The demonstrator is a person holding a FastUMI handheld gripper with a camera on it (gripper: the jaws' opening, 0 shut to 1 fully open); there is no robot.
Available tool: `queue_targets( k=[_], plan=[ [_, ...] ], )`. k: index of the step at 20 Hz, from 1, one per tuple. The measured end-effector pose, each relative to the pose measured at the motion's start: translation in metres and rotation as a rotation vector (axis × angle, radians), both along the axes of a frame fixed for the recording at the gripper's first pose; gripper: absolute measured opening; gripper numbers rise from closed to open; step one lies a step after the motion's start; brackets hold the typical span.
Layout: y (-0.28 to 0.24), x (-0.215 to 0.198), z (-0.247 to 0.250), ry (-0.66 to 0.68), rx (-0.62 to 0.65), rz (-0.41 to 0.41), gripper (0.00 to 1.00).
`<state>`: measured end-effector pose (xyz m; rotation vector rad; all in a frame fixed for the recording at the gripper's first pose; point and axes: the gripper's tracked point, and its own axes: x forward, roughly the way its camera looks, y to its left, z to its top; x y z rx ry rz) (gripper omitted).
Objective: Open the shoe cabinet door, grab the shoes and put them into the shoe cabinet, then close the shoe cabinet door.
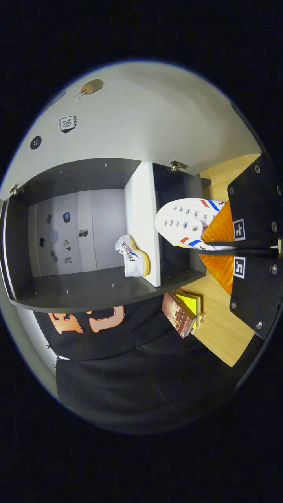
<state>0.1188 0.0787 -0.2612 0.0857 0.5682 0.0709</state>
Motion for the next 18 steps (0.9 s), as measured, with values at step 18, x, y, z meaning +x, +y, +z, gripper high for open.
queue_targets(
  k=[18],
  plan=[
    [-0.032, 0.183, 0.047, -0.082, -0.157, -0.010, 0.00]
  ],
)
